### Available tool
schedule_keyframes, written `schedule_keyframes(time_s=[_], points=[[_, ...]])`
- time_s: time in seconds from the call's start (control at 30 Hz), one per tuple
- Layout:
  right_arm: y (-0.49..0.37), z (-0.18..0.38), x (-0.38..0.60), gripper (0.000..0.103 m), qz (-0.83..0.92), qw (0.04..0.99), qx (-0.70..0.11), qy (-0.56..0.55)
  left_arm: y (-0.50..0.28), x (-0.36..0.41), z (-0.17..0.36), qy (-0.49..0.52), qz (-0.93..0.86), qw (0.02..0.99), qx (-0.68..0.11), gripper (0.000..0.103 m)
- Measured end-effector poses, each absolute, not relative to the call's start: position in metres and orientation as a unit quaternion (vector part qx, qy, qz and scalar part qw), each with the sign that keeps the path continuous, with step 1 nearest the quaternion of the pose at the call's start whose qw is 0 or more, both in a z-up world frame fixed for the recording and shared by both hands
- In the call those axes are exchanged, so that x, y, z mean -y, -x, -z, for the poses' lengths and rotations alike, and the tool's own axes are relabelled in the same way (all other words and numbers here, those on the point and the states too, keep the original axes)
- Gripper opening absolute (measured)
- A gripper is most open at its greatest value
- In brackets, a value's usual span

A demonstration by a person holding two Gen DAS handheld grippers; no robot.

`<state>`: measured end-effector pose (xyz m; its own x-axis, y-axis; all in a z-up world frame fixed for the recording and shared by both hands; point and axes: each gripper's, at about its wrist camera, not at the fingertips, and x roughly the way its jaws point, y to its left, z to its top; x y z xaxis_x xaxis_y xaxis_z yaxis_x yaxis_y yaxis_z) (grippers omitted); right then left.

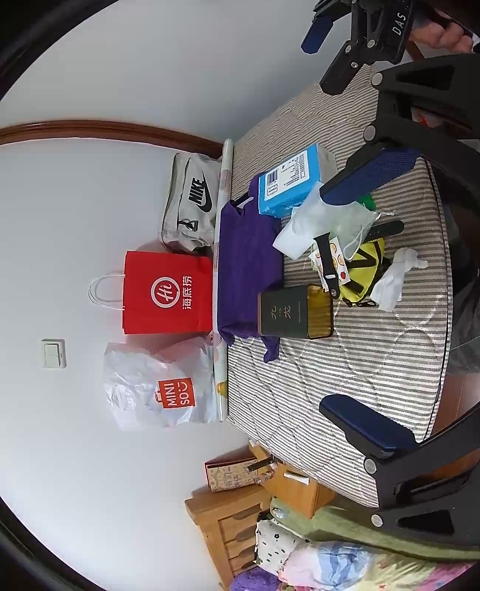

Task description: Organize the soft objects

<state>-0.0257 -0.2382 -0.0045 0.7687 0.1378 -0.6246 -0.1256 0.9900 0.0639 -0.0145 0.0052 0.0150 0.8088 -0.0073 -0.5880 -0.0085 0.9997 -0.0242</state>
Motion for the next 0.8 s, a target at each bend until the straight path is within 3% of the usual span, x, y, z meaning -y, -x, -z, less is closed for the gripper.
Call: schedule_keyframes(time_s=[0.8], points=[[0.026,0.0042,0.2359,0.103,-0.072,0.941,-0.331,-0.004,0.0152,-0.0057,-0.0161,0.013,-0.002,0.952,-0.307,0.103]])
